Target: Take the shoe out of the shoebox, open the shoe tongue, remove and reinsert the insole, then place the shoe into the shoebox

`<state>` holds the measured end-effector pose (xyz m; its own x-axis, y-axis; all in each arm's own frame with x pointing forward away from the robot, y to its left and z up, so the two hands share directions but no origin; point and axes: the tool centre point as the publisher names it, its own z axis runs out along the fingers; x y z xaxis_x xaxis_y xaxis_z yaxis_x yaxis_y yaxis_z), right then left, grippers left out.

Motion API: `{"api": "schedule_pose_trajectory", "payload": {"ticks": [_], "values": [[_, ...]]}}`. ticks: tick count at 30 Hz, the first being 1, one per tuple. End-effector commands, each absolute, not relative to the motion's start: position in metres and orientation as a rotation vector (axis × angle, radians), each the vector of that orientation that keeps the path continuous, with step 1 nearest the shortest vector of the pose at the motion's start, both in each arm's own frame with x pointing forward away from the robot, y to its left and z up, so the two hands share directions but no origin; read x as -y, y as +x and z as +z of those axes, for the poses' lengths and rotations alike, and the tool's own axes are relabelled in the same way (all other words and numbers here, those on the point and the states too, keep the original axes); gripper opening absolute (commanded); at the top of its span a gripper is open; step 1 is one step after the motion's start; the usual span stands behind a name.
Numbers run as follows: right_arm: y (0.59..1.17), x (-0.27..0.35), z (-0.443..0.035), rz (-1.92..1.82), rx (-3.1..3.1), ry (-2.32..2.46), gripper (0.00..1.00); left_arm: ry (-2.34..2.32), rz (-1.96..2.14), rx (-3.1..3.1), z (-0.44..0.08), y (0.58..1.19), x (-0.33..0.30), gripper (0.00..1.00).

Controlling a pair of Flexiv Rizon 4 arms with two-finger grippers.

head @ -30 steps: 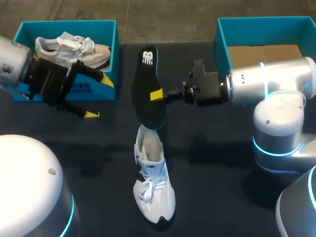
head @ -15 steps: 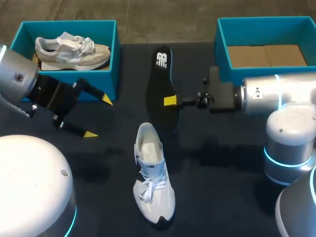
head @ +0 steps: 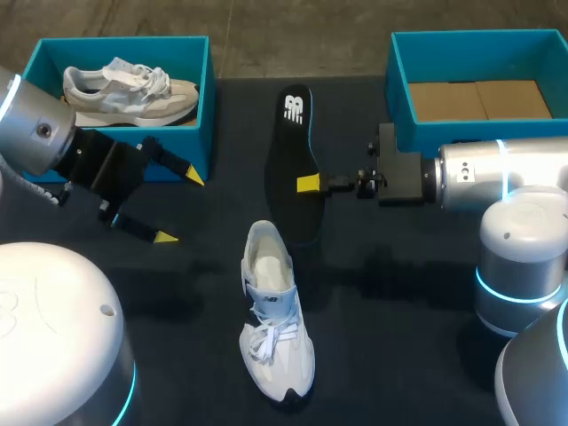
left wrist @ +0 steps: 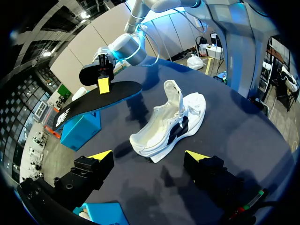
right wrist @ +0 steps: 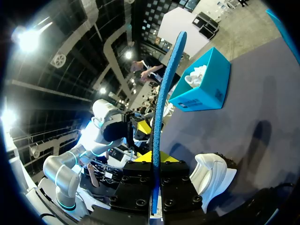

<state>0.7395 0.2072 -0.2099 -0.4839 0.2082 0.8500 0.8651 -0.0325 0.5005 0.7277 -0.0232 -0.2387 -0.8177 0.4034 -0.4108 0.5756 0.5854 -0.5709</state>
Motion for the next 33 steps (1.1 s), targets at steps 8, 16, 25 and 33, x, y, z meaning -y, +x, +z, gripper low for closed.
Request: {"api": "schedule_pose_trajectory", "payload": {"ticks": [8, 16, 25, 33], "values": [[0.741, -0.203, -0.221, -1.624, 1.680, -1.144, 0.00, 0.659, -1.036, -2.737, -0.248, 0.730, 0.017, 1.00], [0.743, -0.201, -0.221, -1.693, 1.721, -1.097, 0.00, 0.415, -1.027, -2.953, -0.267, 0.744, 0.009, 1.00], [0.746, -0.210, -0.237, -1.739, 1.768, -1.049, 0.00, 0.278, -0.991, -3.062, -0.295, 0.749, 0.011, 1.00], [0.743, -0.216, -0.251, -1.790, 1.856, -1.023, 0.00, 0.371, -0.919, -3.105, -0.307, 0.742, 0.024, 1.00]]}}
